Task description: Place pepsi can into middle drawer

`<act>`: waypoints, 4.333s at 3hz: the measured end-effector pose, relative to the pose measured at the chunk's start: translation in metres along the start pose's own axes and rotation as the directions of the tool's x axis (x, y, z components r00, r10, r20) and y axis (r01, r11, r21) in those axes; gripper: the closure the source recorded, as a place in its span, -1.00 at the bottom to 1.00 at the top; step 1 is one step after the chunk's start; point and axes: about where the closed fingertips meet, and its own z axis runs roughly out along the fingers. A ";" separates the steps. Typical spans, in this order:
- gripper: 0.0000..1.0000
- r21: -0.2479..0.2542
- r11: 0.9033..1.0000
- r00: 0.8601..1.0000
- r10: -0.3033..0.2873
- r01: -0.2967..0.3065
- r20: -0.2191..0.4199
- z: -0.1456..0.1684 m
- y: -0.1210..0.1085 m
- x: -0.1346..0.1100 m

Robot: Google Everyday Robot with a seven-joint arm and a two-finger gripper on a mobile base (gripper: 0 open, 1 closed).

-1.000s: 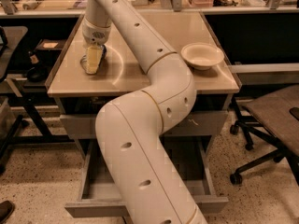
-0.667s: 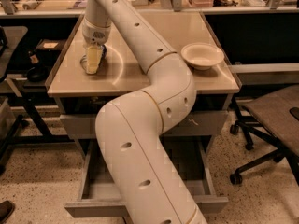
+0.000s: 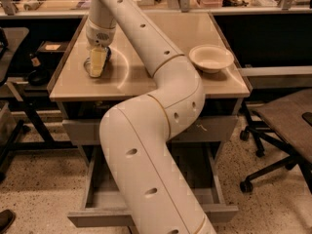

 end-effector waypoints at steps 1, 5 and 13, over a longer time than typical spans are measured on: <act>0.18 0.000 1.000 1.000 0.000 0.000 0.000 0.000 0.000 0.000; -1.00 0.000 1.000 1.000 0.000 0.000 0.000 0.000 0.000 0.000; -1.00 0.082 0.983 0.986 -0.167 0.166 0.008 -0.002 -0.020 -0.015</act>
Offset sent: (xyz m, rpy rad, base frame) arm 0.0000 0.0000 0.0000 0.0000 0.0000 0.0000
